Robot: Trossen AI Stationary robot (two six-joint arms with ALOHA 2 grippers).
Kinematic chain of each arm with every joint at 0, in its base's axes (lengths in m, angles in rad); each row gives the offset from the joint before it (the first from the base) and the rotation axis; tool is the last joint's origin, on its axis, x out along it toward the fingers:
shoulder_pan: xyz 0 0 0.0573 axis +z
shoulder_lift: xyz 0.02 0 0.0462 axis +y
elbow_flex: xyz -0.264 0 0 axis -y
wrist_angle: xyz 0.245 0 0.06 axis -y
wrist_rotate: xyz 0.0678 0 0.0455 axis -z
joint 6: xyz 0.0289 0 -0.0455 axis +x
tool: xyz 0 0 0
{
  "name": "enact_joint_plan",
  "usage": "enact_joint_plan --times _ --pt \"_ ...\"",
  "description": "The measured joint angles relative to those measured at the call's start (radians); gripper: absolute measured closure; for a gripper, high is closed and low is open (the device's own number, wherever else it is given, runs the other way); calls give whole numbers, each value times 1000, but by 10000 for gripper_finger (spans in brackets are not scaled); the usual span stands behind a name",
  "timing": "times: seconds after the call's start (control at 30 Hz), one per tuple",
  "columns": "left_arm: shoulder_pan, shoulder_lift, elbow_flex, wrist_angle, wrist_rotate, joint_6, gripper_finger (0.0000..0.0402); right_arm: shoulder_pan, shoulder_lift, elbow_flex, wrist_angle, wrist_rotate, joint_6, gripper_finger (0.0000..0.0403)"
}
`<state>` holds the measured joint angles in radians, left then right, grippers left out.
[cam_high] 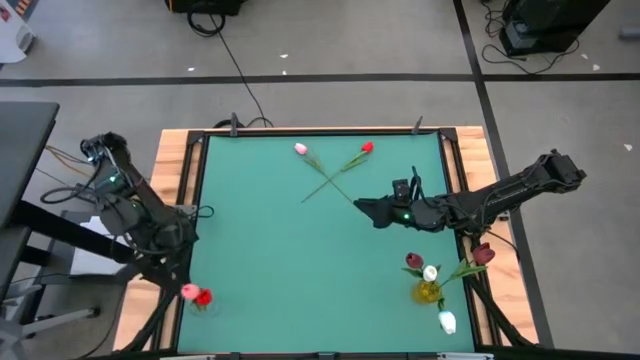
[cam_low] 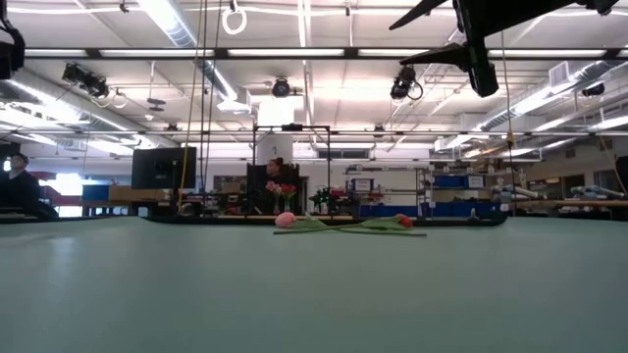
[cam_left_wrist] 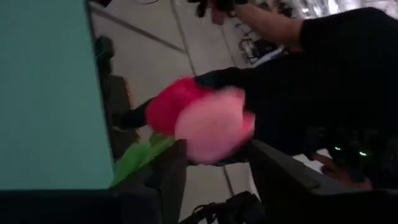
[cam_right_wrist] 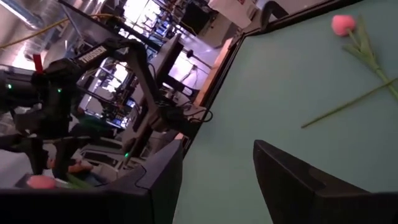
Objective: Sort flowers into vase by color
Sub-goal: Put the right pink tulip into the transparent flower vase, then put the red tulip into the transparent flower vase
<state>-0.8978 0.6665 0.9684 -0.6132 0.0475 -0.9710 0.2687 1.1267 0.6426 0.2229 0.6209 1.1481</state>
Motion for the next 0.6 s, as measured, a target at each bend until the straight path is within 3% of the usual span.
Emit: enact_joint_plan --times 0.27,0.33,0.43,0.6 --pt "-16 -67 3 -3 70 55 139 0 0 0 0 -17 0 198" --pt "-11 -89 17 -4 34 64 134 0 0 0 0 -17 2 198" --pt "3 -118 47 -3 -128 133 137 0 0 0 -1 -14 16 198" --pt "48 -127 79 -110 -558 176 160 -16 0 0 -45 -4 145 198"
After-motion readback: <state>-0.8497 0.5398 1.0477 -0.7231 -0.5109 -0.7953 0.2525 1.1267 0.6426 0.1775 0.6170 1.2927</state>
